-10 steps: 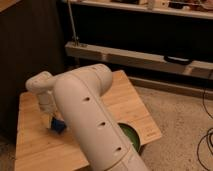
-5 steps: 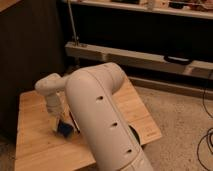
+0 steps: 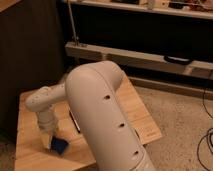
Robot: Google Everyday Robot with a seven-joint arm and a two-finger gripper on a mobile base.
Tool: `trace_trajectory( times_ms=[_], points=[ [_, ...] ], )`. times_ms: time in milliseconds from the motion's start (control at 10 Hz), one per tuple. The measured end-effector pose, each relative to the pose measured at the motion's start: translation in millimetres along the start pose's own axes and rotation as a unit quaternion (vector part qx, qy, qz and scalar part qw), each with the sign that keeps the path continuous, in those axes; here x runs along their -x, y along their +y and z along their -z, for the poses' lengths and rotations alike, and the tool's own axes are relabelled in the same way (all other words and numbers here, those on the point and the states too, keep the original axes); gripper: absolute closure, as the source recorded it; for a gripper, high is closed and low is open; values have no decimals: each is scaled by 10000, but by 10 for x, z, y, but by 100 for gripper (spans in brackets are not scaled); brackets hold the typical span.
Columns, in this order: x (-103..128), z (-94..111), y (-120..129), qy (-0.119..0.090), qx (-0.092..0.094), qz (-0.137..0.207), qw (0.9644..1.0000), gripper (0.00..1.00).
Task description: Wipe the white sponge on the table
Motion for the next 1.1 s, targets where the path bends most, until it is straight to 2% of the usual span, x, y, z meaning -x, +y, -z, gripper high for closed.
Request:
trace_trajectory(
  times_ms=[200, 400, 700, 800, 1000, 1100],
  points=[
    [136, -91, 201, 98, 38, 415, 9991, 81],
    [285, -98, 248, 148, 42, 635, 9979, 81],
    [624, 1, 129, 92, -17, 740, 9972, 81],
    [687, 66, 0, 32, -57, 691, 9976, 81],
    [744, 217, -252, -153, -96, 524, 9985, 81],
    [681, 331, -434, -299, -113, 339, 9989, 81]
  ],
)
